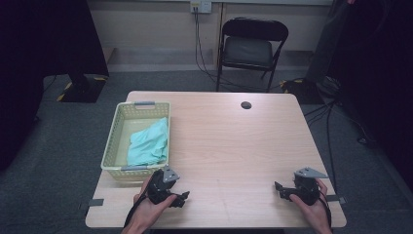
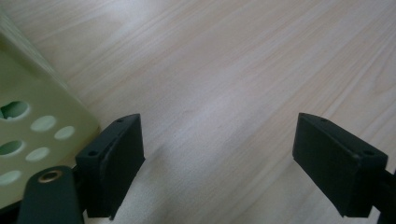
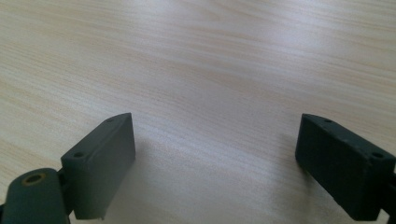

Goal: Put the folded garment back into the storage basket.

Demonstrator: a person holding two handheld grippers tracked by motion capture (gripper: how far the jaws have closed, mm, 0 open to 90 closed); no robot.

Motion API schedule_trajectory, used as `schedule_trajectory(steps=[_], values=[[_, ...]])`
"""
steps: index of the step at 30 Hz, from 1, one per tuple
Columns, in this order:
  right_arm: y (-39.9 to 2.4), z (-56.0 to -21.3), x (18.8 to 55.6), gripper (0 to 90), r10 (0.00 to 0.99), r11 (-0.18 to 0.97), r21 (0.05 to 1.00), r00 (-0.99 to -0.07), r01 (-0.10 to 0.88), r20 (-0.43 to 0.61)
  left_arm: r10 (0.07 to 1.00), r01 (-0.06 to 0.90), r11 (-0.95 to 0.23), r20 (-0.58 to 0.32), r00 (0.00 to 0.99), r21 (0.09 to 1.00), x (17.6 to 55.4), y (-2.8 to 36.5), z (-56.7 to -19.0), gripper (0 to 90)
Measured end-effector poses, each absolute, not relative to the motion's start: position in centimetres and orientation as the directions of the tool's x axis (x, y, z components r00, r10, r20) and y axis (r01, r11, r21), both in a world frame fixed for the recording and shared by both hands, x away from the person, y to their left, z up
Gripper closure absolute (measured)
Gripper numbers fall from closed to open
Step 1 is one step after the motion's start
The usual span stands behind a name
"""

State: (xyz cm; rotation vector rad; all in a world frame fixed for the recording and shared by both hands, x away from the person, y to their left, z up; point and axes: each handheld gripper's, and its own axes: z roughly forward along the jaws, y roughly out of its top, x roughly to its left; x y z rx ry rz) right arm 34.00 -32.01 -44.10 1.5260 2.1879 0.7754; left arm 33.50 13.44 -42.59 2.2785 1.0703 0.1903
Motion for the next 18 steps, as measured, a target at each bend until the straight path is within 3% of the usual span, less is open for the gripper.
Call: schedule_trajectory(steps=[9,18], values=[[-32.0,-44.1,34.0,11.2,0.936,0.266,0.621,-0.352,0.737,0.017,0.735,0.650,-0.529,-0.088,0.672,0.546,33.3,13.3,-43.8,16.6],[-32.0,-44.1,34.0,11.2,0.936,0.266,0.621,-0.352,0.738,0.017,0.740,0.667,-0.508,-0.121,0.662,0.545,33.5,13.5,-44.2,10.4]])
